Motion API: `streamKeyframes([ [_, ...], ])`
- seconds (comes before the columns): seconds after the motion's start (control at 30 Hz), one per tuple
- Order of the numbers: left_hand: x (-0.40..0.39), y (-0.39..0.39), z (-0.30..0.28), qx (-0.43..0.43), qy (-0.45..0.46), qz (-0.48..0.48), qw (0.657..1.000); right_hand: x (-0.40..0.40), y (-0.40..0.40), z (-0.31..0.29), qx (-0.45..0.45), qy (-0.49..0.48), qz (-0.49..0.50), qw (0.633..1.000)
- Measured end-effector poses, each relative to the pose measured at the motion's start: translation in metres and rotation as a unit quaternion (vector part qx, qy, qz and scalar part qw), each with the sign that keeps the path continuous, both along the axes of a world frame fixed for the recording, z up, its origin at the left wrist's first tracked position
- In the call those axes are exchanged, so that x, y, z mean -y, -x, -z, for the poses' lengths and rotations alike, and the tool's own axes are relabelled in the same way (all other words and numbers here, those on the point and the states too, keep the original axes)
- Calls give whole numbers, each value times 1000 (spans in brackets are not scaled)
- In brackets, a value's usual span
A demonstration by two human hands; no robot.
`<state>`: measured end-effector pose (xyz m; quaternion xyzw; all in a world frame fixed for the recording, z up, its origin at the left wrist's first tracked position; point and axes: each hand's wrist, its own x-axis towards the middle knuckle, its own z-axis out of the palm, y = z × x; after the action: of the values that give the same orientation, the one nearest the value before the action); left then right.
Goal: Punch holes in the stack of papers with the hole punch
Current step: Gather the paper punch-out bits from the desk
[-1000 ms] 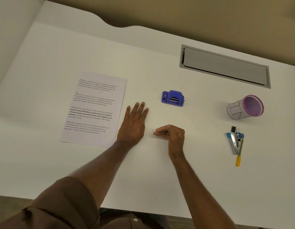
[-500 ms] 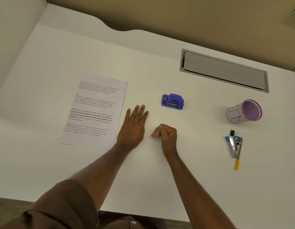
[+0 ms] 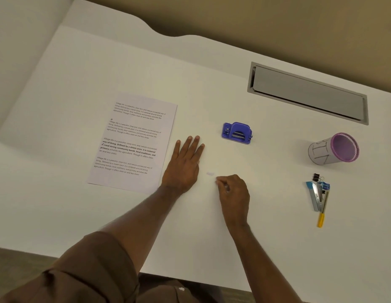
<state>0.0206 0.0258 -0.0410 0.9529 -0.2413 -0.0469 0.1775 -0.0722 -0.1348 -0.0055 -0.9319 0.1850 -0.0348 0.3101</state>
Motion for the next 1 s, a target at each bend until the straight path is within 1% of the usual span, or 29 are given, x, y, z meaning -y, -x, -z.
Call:
streamKeyframes([
  [0.2, 0, -1, 0, -9, -14, 0, 1000, -13, -21, 1, 24, -12, -23, 999],
  [0.27, 0, -1, 0, -9, -11, 0, 1000, -13, -20, 0, 37, -35, -19, 998],
  [0.33, -1, -1, -1, -7, -7, 2, 1000, -8, -18, 4, 33, -67, -7, 997],
  [0.4, 0, -1, -1, -4, -3, 2, 1000, -5, -16, 6, 21, -68, -4, 997],
  [0.67, 0, -1, -2, -6, -3, 4, 1000, -11, -22, 4, 3, 4, -69, 998],
  [0.77, 1, -1, -3, -10, -7, 3, 1000, -15, -22, 5, -1, 48, -98, 994],
  [1.0, 0, -1, -7, -17, -7, 5, 1000, -24, -37, -2, -28, 183, -186, 965],
])
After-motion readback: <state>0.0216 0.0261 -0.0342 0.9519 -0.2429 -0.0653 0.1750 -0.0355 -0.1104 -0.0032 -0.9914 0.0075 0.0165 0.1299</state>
